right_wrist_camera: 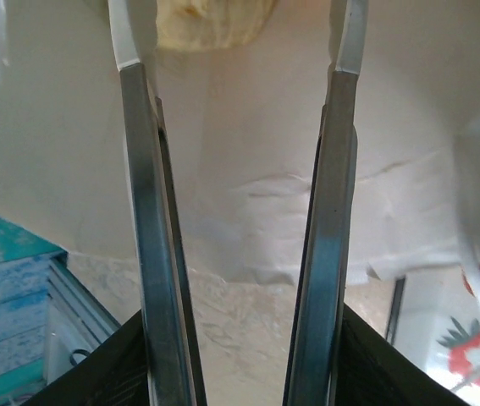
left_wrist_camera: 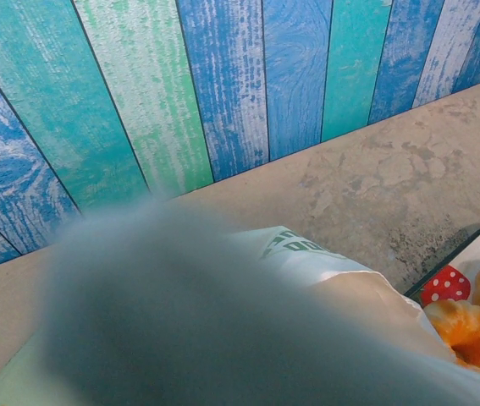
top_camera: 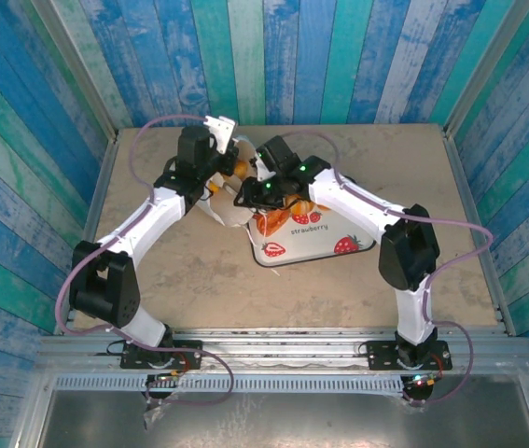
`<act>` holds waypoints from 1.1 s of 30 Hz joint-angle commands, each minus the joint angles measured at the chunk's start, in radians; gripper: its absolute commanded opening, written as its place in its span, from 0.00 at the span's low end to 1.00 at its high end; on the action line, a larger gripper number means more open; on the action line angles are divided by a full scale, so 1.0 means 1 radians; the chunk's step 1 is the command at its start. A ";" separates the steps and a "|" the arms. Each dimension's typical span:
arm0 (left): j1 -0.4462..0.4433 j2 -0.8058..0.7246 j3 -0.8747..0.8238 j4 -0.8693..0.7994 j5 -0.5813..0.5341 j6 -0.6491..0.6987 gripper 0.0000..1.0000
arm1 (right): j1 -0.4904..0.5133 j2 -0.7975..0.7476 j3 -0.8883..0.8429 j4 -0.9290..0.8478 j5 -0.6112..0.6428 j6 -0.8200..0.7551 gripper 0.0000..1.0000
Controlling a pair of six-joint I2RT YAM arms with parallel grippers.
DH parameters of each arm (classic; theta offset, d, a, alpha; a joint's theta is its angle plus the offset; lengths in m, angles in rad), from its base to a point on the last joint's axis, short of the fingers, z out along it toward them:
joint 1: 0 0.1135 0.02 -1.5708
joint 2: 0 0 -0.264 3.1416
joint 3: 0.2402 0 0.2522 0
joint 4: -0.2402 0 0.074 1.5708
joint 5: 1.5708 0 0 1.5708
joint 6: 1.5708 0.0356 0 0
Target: Take the fake bread out of the paper bag
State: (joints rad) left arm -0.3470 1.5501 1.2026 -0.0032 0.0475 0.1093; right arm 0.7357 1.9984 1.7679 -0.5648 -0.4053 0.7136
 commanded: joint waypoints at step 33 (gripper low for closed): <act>0.000 -0.051 0.017 -0.008 0.077 0.014 0.00 | -0.046 0.213 0.079 0.337 -0.178 0.244 0.51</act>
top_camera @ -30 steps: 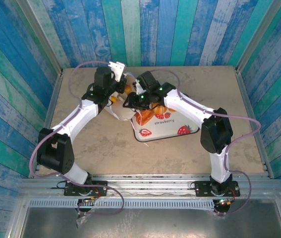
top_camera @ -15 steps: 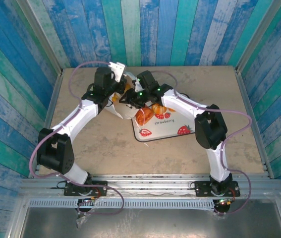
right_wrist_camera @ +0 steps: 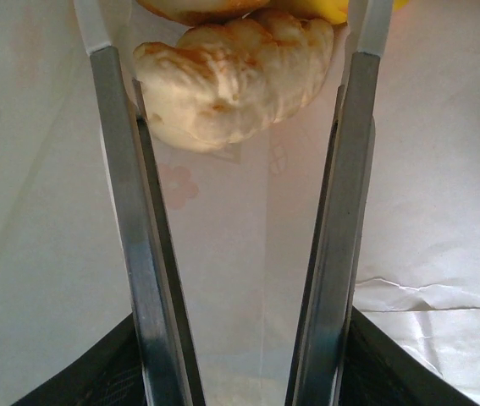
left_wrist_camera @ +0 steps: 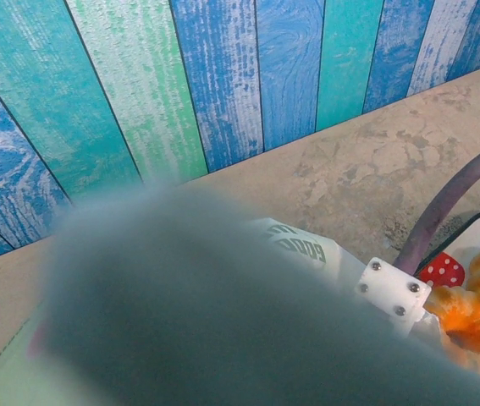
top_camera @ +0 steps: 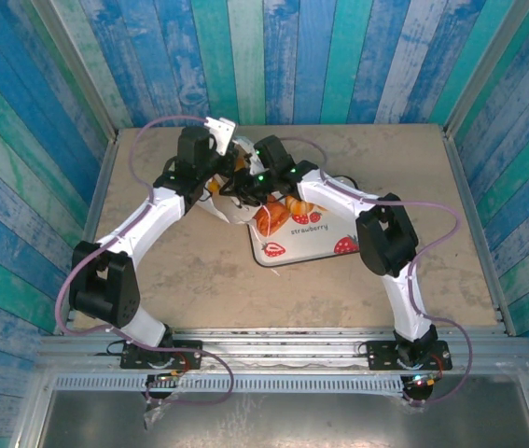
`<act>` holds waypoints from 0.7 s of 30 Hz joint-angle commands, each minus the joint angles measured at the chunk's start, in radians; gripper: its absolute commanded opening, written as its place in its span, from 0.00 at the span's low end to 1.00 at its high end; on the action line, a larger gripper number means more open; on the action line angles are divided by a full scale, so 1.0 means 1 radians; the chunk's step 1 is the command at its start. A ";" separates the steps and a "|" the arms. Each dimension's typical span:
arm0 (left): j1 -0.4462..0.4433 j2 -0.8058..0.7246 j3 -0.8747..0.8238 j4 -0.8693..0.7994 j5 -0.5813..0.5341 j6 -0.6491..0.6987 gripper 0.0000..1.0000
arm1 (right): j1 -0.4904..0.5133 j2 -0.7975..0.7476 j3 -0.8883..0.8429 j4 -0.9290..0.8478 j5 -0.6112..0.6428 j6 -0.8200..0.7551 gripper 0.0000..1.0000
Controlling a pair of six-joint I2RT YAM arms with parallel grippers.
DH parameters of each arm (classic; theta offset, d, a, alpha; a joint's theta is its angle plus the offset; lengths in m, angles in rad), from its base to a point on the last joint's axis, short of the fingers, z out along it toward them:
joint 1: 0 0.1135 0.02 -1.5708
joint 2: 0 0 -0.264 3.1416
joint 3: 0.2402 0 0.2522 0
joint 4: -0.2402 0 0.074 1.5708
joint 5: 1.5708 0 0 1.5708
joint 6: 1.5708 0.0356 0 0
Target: Take the fake bread out of the paper bag
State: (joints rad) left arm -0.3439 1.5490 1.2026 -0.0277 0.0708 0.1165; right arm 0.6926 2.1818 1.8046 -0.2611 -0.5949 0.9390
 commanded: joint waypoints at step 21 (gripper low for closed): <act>-0.003 -0.043 0.018 0.005 -0.031 0.021 0.00 | -0.003 -0.002 0.037 -0.003 0.052 -0.022 0.15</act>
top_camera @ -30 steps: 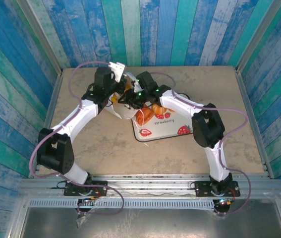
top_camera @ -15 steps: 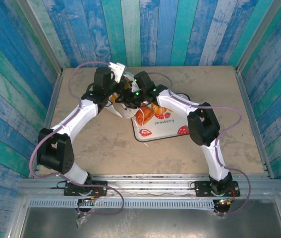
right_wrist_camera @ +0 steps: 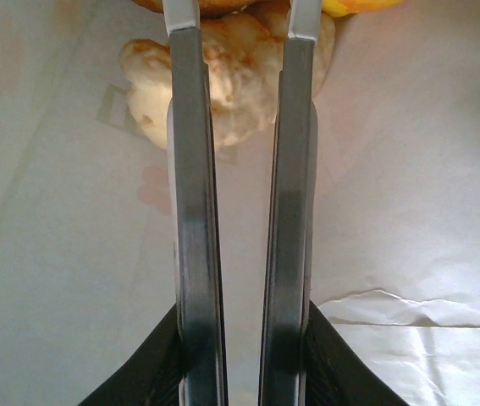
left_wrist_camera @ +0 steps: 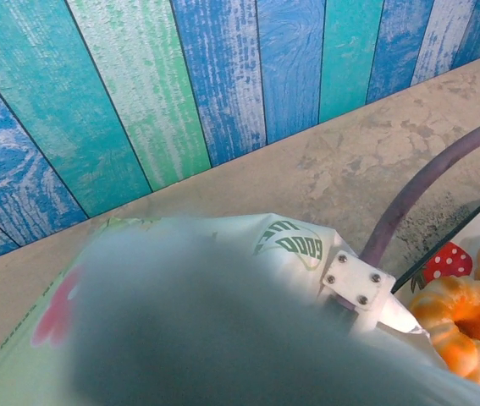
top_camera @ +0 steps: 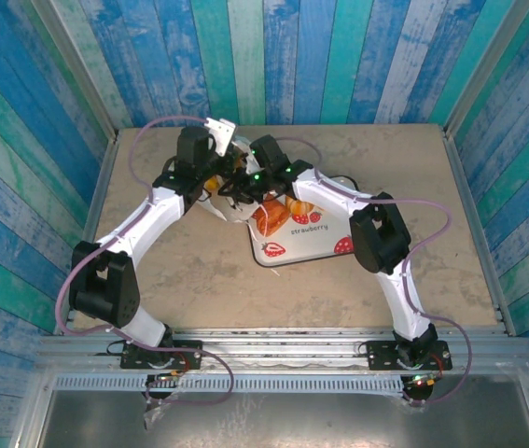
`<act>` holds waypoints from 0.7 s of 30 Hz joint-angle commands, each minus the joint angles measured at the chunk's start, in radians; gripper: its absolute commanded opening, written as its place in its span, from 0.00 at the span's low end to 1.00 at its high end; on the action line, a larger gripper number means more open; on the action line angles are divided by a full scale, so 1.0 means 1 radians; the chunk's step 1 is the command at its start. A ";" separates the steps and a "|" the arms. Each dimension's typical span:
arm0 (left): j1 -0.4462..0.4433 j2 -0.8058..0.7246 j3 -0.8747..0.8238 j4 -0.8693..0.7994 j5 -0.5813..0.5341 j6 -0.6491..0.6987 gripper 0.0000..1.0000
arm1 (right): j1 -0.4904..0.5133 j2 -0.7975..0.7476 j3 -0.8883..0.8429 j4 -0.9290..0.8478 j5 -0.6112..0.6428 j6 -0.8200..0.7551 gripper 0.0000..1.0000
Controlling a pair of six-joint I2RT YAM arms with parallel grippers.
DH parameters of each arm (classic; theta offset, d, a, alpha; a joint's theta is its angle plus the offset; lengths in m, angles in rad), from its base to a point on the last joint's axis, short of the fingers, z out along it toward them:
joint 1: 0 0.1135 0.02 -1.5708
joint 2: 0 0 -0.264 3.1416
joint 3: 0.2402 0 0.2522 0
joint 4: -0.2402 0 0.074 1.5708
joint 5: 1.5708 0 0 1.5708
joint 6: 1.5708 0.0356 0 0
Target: Take the fake bread out of the paper bag
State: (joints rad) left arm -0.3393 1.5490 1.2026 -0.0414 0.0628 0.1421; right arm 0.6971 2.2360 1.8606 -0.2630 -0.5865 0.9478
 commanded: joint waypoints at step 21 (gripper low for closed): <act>-0.008 -0.031 0.007 0.070 -0.103 -0.067 0.00 | -0.002 -0.314 -0.232 -0.103 0.104 -0.152 0.05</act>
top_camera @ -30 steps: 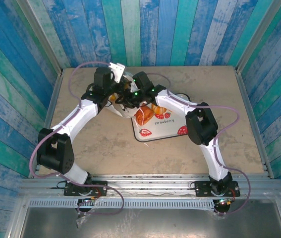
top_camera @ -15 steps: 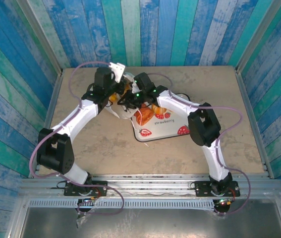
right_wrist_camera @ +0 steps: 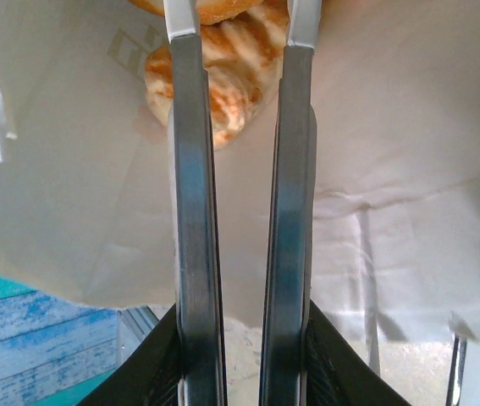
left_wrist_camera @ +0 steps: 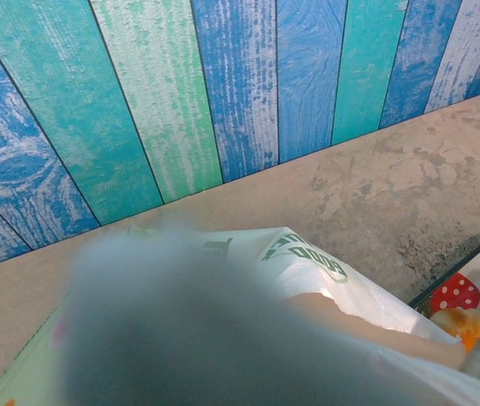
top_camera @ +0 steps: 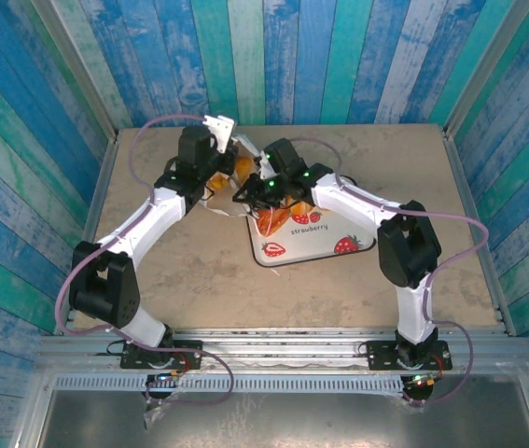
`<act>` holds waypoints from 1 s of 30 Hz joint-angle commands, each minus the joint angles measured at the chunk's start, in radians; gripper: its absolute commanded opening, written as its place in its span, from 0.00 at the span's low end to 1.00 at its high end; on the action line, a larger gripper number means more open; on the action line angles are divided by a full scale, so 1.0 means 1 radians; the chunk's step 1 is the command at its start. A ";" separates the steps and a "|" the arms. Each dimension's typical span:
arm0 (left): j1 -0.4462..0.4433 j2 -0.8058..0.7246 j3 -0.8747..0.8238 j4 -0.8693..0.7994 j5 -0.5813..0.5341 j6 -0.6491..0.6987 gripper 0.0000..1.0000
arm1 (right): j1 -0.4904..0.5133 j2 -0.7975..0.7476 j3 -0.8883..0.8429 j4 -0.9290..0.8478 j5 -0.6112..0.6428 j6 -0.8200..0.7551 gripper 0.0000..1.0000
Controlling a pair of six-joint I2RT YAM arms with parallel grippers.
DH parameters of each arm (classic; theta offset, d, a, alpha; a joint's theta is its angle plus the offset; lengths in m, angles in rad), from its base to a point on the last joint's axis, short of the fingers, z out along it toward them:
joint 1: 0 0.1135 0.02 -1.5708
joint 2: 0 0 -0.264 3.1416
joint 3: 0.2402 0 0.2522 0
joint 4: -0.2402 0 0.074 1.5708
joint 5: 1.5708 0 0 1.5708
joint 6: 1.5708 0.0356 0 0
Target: Take the fake bread out of the paper bag
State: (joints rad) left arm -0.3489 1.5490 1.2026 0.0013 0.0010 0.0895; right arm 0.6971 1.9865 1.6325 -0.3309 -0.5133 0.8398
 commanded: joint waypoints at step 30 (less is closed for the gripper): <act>0.001 -0.022 0.067 -0.002 -0.111 -0.021 0.00 | 0.069 -0.290 -0.022 -0.372 0.140 -0.208 0.02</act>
State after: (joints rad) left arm -0.3489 1.5490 1.2339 -0.0170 -0.0940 0.0772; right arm 0.7506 1.7596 1.6188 -0.6857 -0.3885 0.6682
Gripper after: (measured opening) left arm 0.047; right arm 0.289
